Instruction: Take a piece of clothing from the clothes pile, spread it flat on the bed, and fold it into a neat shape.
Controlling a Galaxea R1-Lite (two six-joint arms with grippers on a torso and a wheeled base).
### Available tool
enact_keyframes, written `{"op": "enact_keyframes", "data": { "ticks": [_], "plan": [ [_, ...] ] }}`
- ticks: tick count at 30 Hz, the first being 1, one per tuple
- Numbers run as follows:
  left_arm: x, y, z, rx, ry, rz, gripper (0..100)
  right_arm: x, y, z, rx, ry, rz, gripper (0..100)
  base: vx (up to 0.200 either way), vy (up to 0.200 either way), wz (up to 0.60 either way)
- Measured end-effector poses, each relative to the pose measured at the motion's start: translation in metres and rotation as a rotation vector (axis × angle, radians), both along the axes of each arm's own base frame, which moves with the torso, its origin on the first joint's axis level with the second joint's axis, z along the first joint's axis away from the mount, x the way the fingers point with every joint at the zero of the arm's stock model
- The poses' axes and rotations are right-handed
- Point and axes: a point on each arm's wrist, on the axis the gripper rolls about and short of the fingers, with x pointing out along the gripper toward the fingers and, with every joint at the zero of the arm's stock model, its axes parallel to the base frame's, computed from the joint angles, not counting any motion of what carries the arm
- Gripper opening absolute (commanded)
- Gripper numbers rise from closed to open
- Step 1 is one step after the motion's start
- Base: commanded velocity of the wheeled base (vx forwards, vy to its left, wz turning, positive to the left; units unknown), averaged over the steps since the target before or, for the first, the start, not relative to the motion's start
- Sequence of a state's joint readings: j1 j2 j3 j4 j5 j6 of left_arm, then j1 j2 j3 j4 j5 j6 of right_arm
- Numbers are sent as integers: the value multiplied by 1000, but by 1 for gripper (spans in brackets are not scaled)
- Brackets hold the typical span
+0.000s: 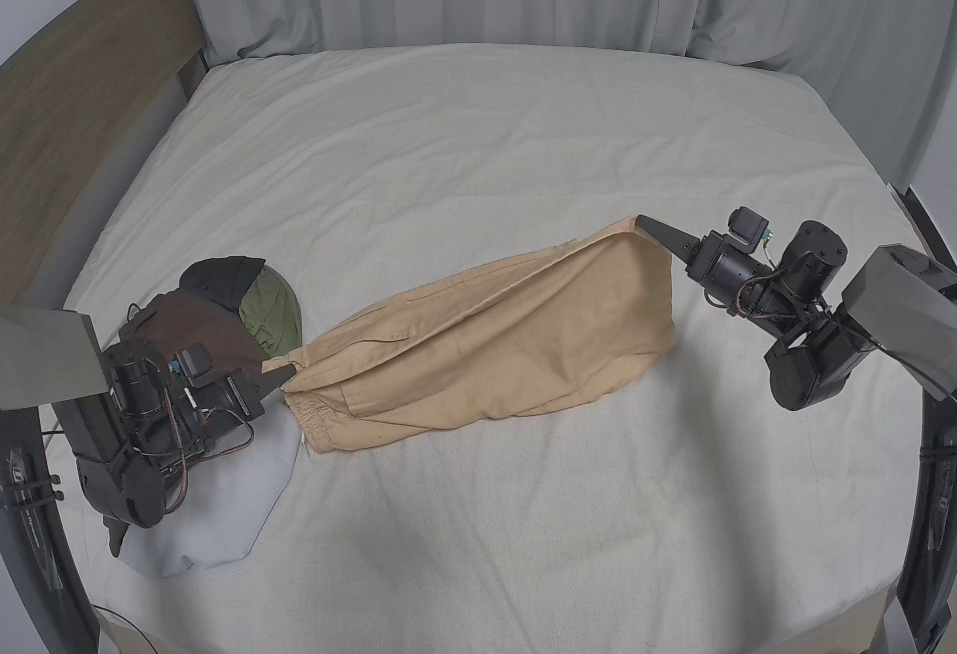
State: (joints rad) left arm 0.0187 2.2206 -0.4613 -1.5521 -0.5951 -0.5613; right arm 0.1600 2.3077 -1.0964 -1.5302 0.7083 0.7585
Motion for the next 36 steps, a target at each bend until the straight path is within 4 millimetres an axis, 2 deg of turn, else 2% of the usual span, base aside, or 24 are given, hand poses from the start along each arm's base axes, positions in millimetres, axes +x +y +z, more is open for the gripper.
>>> {"op": "enact_keyframes", "data": {
  "ticks": [13, 19, 29, 36],
  "plan": [
    [3, 1, -4, -2, 8, 18, 0, 24, 6, -3, 15, 32, 12, 0, 0, 0, 0],
    [9, 1, -5, -40, 24, 49, 0, 36, 8, -12, 16, 33, 10, 0, 0, 0, 0],
    [24, -1, -21, -38, 41, 102, 0, 55, 11, -30, 11, 55, 4, 0, 0, 0, 0],
    [31, -1, -29, -40, 47, 122, 0, 60, 13, -39, 8, 64, 3, 0, 0, 0, 0]
  ]
}}
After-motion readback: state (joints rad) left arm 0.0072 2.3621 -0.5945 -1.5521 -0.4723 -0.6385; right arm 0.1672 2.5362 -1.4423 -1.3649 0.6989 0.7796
